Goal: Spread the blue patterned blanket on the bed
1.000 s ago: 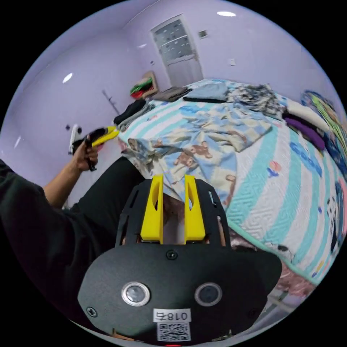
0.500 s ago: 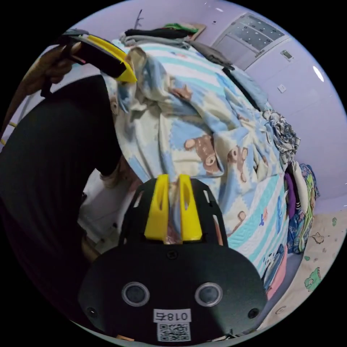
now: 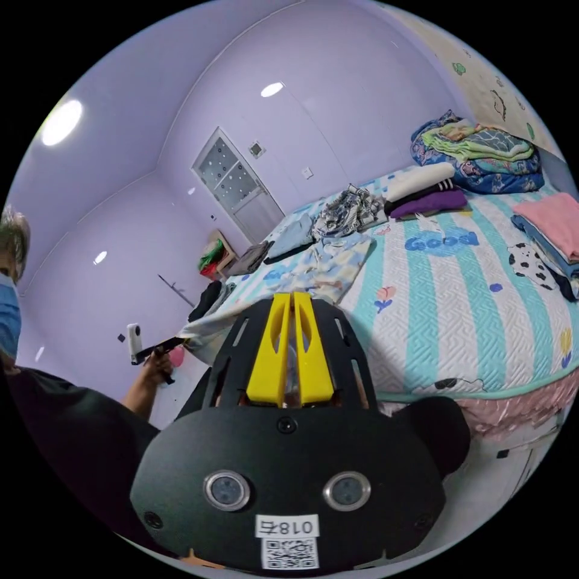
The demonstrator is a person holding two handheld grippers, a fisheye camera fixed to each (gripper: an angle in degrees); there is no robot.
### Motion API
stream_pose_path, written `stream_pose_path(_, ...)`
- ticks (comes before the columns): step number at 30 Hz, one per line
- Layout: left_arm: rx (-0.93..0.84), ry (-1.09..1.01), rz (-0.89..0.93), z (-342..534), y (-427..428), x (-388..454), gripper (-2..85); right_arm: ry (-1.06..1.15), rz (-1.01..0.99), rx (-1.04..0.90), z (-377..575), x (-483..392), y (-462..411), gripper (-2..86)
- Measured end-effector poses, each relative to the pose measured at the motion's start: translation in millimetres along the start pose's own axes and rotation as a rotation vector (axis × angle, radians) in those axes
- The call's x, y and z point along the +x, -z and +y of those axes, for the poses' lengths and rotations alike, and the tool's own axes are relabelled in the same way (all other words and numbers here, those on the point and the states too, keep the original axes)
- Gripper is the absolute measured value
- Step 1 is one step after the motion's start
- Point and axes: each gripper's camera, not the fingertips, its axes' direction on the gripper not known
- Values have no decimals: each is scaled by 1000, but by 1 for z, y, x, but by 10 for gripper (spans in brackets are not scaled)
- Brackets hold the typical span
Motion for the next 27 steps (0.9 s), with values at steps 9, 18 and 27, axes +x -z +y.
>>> stream_pose_path(9,-294,-131,67,3,-49,32,-4,84,82,-212,36,3,43,5)
stream_pose_path(18,-225,-10,283,-16,-54,-11,117,27,-13,-328,6,20,53,73)
stream_pose_path(27,-53,-442,-10,-146,-178,39,113,550,94,-390,-93,-60,-131,105)
